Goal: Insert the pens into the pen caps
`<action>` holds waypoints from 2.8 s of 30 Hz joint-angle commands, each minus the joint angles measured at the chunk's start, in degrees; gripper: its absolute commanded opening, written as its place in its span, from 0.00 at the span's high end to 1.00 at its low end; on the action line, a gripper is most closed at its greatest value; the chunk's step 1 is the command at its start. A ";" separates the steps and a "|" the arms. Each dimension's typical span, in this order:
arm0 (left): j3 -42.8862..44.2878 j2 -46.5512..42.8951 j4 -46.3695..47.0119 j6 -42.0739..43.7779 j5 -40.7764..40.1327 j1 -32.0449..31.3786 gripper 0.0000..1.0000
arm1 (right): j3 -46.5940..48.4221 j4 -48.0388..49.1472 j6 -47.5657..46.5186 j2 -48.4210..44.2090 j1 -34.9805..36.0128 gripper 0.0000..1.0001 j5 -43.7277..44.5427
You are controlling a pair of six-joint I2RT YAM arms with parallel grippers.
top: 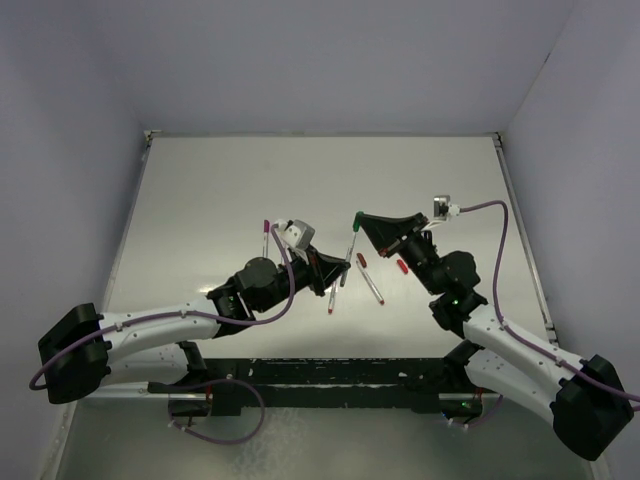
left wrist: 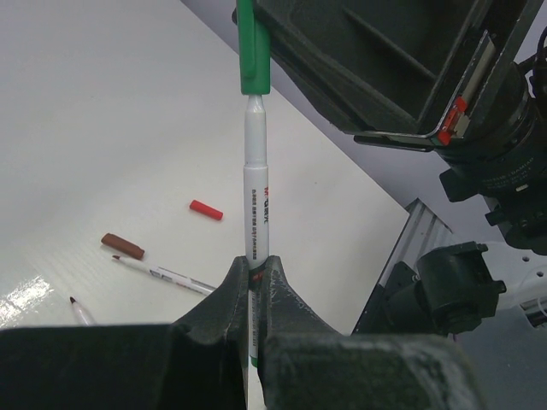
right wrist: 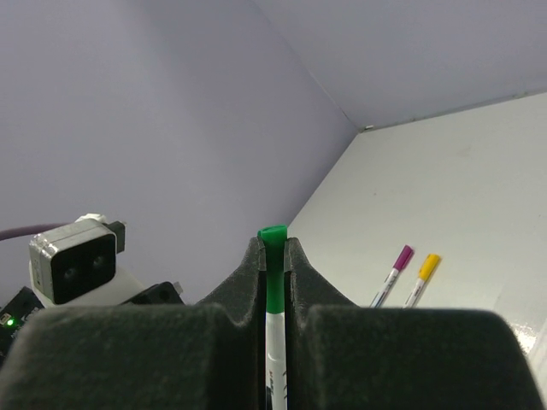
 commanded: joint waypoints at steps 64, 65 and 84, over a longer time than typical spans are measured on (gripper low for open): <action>17.58 -1.12 3.39 6.50 -1.95 11.10 1.00 | 4.65 -25.46 -9.55 9.32 15.31 1.00 3.13; 17.10 -1.28 3.04 6.24 -2.00 11.07 1.00 | 5.25 -25.63 -10.03 9.55 15.32 1.00 3.49; 6.49 -6.31 -23.81 -1.66 -8.46 11.07 1.00 | 13.91 -23.58 -20.00 -1.26 15.32 0.69 27.35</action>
